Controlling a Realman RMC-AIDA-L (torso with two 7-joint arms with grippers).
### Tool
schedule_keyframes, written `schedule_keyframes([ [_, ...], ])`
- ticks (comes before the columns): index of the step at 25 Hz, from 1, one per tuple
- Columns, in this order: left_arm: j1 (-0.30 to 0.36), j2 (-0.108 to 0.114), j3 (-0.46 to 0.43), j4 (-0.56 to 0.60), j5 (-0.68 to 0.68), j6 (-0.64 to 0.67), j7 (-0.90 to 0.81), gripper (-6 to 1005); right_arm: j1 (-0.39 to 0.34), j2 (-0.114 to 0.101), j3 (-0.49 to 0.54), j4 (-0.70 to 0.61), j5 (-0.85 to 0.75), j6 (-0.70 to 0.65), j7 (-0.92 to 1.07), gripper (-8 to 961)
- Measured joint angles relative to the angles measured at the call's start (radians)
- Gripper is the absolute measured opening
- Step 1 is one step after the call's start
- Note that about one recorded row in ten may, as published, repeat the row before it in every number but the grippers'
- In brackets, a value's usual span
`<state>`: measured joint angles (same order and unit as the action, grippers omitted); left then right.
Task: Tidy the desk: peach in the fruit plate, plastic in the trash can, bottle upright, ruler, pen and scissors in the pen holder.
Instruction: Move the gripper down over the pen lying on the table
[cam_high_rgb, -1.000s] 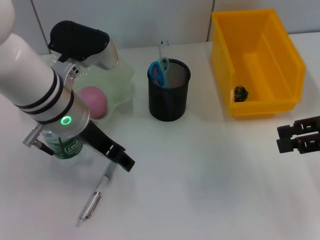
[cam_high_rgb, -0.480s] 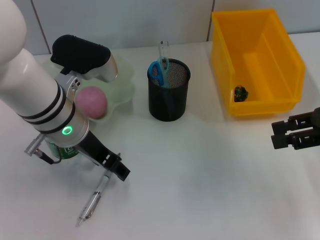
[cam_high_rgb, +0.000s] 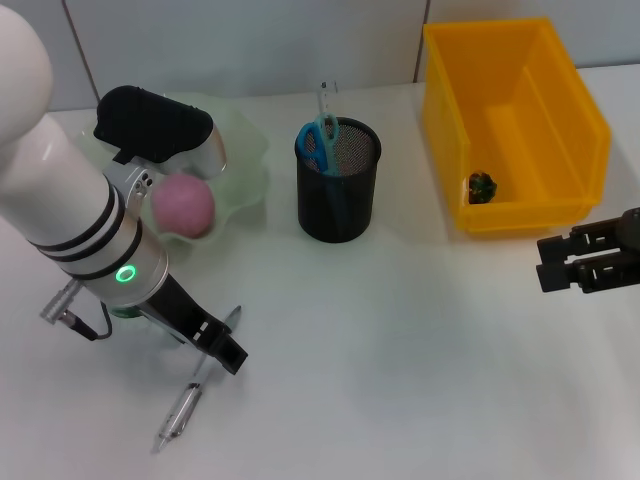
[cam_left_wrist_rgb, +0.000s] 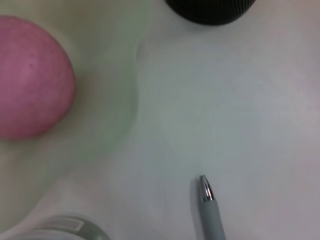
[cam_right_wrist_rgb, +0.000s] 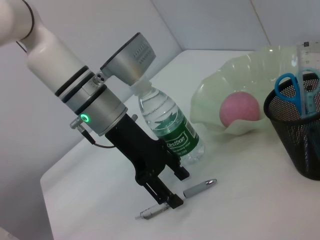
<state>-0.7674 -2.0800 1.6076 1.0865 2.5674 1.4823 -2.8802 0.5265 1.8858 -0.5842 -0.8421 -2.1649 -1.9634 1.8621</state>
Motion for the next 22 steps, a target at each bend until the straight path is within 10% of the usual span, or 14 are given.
schedule_keyframes([
  [22,0.011,0.000,0.032,-0.004,0.005,-0.011,0.004,768,0.015,0.014,0.007,0.000,0.001,0.008,0.002,634],
])
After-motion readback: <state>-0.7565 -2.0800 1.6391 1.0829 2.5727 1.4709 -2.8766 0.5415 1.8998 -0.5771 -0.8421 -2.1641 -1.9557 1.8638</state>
